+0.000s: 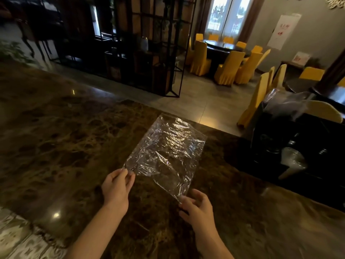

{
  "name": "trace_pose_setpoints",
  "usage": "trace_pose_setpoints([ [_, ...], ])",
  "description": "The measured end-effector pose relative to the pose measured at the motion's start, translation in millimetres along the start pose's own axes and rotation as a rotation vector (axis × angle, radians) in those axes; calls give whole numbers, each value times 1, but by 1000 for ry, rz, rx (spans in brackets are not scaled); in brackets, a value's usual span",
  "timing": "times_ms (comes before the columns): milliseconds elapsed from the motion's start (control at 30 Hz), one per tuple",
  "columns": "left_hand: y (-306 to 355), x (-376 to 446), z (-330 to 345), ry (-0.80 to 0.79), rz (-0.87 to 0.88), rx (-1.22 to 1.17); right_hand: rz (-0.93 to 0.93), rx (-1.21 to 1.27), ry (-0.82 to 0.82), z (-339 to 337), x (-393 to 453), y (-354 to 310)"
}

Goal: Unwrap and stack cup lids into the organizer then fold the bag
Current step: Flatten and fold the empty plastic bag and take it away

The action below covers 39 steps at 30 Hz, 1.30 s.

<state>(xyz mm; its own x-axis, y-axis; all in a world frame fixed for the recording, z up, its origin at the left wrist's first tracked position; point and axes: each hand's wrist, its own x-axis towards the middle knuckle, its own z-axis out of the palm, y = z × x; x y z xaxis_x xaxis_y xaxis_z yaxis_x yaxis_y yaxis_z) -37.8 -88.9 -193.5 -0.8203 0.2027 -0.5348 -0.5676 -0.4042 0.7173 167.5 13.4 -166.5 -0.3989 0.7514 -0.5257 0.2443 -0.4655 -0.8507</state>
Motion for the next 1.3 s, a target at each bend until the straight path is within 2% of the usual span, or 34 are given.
trace_pose_setpoints([
  [167,-4,-8,-10,-54,1,39,3,136,-19,-13,0,-2],
  [367,11,-12,-34,-76,77,154,-75,74,74,-46,5,-3],
  [500,10,-16,-55,-146,38,379,-47,-68,84,-64,2,5],
  [567,10,-17,-62,-192,58,565,-53,-188,113,-69,1,7],
  [633,14,-20,-67,-222,265,973,-133,-463,167,-71,0,6],
  [700,19,-22,-66,-198,684,1416,-328,-810,272,-70,1,6],
  [733,20,-23,-60,-207,896,1519,-453,-923,307,-66,0,7],
  [800,19,-30,-36,-350,1124,1540,-655,-1065,234,-54,1,5],
  [900,0,-26,3,-716,1153,1573,-847,-1240,-46,-27,14,5],
  [967,-14,-13,20,-881,1182,1725,-893,-1317,-193,-13,27,6],
  [1100,-30,19,26,-944,1151,2002,-819,-1431,-308,-4,56,8],
  [1300,-39,30,15,-969,1167,2068,-810,-1473,-296,-5,90,3],
])
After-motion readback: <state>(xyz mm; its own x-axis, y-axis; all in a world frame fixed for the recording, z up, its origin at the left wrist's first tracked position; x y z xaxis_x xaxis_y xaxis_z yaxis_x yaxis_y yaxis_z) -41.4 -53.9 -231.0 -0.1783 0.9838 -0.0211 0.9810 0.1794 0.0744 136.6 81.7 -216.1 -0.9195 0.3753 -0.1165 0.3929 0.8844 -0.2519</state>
